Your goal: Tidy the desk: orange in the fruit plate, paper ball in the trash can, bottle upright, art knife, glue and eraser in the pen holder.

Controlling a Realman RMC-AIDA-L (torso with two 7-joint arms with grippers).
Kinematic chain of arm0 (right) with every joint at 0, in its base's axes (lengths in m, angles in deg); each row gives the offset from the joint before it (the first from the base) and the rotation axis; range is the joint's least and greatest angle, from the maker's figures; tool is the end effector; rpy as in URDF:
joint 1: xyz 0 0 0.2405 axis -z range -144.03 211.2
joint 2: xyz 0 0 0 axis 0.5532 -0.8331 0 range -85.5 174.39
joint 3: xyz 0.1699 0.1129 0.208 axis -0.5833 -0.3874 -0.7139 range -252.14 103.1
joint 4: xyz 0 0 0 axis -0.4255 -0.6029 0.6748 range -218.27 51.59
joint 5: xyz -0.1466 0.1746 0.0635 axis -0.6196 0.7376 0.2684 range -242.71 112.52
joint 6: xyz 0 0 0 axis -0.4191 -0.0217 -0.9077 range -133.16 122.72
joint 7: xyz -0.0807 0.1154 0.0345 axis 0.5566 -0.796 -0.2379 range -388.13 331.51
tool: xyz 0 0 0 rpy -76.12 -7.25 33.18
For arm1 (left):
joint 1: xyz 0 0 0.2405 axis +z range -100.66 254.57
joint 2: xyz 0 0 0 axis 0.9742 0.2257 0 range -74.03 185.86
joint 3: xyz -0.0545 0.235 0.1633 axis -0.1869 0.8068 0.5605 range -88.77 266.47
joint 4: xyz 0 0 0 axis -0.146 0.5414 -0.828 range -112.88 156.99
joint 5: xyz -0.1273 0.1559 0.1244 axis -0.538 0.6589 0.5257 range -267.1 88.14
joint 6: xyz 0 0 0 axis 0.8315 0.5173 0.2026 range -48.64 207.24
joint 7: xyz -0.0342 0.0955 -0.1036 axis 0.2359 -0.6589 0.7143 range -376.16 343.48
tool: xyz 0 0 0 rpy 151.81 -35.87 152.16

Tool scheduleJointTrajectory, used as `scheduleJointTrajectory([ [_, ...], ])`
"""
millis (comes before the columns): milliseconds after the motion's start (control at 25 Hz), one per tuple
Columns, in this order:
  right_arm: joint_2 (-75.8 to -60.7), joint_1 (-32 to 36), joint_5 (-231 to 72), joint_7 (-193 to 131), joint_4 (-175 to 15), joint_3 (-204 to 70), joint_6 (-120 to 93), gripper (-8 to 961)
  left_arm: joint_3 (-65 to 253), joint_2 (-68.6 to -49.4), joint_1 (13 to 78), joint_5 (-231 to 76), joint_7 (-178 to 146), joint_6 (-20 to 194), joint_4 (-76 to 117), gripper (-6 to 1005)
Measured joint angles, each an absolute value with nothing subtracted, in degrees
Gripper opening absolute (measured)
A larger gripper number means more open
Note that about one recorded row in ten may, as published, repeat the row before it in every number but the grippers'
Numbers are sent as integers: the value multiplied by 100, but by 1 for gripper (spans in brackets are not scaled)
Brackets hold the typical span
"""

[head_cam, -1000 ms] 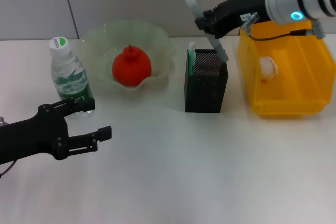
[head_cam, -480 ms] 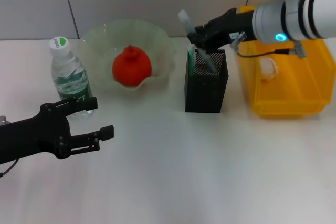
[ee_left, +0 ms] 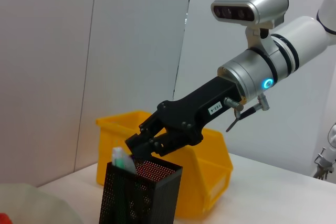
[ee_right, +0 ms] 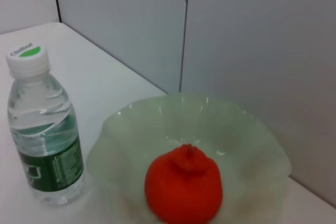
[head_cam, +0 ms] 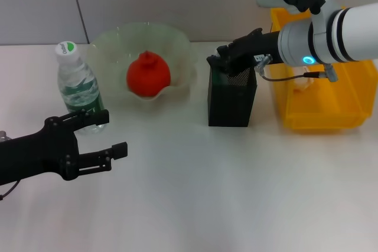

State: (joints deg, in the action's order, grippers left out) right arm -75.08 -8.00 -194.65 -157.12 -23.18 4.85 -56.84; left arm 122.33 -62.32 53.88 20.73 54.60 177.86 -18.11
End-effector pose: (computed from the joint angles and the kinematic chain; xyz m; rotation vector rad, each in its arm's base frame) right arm 0.1492 0.4791 -0.0494 -2.5069 0.5487 0.1362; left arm -0.3338 0.3247 0.0186 -2.6219 -0.4945 -0.8488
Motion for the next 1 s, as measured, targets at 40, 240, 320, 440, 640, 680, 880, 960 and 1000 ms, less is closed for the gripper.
scheduleJointTrajectory([
  [40,-7507,-797,-19464,-15715,-2306,468,-5728,196,12233,-6232,5389,2073,5459,17786,-1811,859],
  [240,-7490,-613,-19409,-15726,-2024,428,-5841,356,12234,-6230,5400,2072,5455,17794,-1811,859],
  [320,-7489,-411,-19319,-15725,-1706,427,-5897,439,12234,-6230,5402,2063,5462,17795,-1811,859],
  [440,-7473,-10,-18883,-15593,-1091,386,-6136,572,12229,-6209,5411,2026,5490,17850,-1811,859],
  [640,-7472,773,-17247,-14284,-505,-256,-7404,626,12190,-6125,5418,2019,5522,18082,-1805,859],
  [680,-7472,898,-16919,-13939,-559,-402,-7740,629,12189,-6093,5418,2018,5530,18188,-1785,859],
  [880,-7470,1302,-16195,-12157,-1647,-1076,-9509,642,12229,-5716,5376,2021,5537,18742,-1230,859],
  [960,-7464,1329,-16216,-11899,-1874,-1098,-9640,642,12238,-5668,5371,2034,5538,18804,-1163,859],
  [1000,-7456,1345,-16259,-11642,-2103,-1105,-9765,642,12249,-5619,5379,2064,5546,18857,-1108,859],
])
